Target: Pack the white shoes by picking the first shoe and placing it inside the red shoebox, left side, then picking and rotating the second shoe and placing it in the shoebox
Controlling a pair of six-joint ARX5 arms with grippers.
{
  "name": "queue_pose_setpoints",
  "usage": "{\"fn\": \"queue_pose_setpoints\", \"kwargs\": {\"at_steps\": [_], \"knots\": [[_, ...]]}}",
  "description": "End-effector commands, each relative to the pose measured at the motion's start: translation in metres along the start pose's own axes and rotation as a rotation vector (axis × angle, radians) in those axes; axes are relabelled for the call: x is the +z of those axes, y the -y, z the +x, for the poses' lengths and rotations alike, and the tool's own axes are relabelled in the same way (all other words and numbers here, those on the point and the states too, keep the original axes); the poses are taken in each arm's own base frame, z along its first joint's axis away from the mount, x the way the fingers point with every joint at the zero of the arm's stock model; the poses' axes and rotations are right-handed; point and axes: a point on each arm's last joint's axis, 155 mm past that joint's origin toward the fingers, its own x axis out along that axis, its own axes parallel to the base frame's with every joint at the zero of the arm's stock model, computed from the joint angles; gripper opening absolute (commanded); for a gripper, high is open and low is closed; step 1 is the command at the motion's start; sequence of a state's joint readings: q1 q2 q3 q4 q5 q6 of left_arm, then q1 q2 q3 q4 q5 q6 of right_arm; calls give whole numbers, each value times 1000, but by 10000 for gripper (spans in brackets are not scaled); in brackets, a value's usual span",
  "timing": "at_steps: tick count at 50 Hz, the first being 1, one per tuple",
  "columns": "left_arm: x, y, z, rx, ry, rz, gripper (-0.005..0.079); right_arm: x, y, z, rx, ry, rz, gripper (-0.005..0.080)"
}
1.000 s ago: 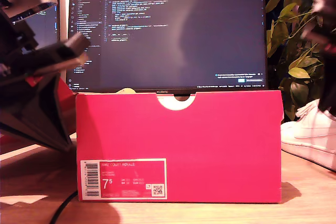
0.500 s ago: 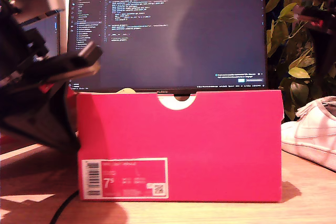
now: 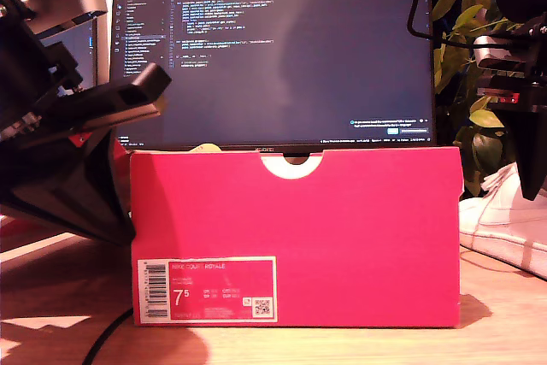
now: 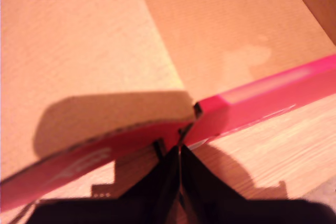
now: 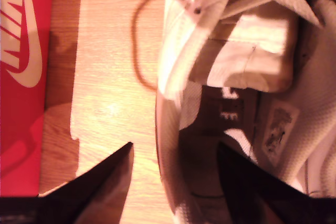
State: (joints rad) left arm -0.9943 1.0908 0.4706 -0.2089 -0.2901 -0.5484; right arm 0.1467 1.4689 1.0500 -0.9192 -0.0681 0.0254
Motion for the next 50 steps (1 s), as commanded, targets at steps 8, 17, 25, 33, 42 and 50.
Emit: {"fn": "queue_pose_setpoints", "kwargs": {"at_steps": [8,17,25,33,42,50], "knots": [[-1,-1,2,7,0,0,-19,-8,-2,20,5,-58,-11,361],[-1,-1,2,7,1,0,-19,-13,-3,33,11,-108,-10,356],[-1,-1,2,6,0,0,-19,-10,-2,41,11,-109,-10,289],[-1,-1,2,7,0,0,-19,1,-2,43,12,-69,-12,119],[-1,-1,2,7,0,0,-19,4,-2,43,12,-57,-13,4],[-1,-1,2,7,-1,1,-19,2,-2,43,8,-64,-4,-13]]}}
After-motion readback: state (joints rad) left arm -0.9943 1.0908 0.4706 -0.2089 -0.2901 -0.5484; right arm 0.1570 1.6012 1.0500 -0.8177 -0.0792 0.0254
